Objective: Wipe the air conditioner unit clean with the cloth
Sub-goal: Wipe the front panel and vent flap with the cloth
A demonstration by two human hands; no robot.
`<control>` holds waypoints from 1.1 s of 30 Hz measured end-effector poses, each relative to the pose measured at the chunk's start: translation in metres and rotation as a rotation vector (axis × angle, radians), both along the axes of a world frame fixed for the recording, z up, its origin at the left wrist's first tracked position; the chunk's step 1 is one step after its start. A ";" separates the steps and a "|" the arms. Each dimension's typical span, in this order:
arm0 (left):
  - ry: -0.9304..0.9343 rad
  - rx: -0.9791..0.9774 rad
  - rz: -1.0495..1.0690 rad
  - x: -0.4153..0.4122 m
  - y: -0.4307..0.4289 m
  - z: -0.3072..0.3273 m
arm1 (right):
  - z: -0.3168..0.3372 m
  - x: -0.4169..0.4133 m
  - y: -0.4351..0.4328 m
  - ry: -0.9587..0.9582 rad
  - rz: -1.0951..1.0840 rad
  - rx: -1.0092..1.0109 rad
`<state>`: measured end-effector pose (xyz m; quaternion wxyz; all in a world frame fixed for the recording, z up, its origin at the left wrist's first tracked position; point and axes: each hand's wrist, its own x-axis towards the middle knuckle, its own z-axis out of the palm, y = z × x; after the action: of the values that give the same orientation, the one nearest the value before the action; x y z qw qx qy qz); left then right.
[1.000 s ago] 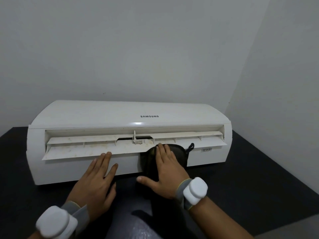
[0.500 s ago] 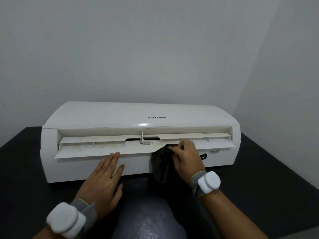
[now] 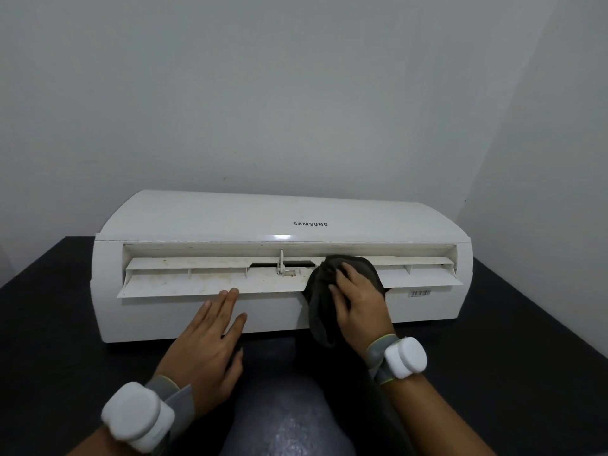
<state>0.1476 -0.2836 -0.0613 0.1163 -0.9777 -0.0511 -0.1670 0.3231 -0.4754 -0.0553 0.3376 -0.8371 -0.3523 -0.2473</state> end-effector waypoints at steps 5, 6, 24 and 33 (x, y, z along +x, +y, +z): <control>-0.019 -0.013 -0.011 -0.001 0.001 0.001 | -0.008 -0.008 -0.003 -0.001 0.018 -0.383; -0.027 -0.012 -0.015 -0.002 0.001 0.000 | -0.006 -0.007 -0.006 -0.009 0.014 -0.440; -0.005 0.027 0.010 0.001 -0.001 0.009 | 0.028 0.018 0.005 0.083 0.054 -0.685; -0.016 0.013 0.002 0.002 0.000 0.010 | 0.026 0.016 -0.015 0.057 0.144 -0.707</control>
<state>0.1491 -0.2841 -0.0511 0.1221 -0.9756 -0.0518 -0.1750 0.3386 -0.4901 -0.0296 0.0537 -0.8817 -0.4646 -0.0623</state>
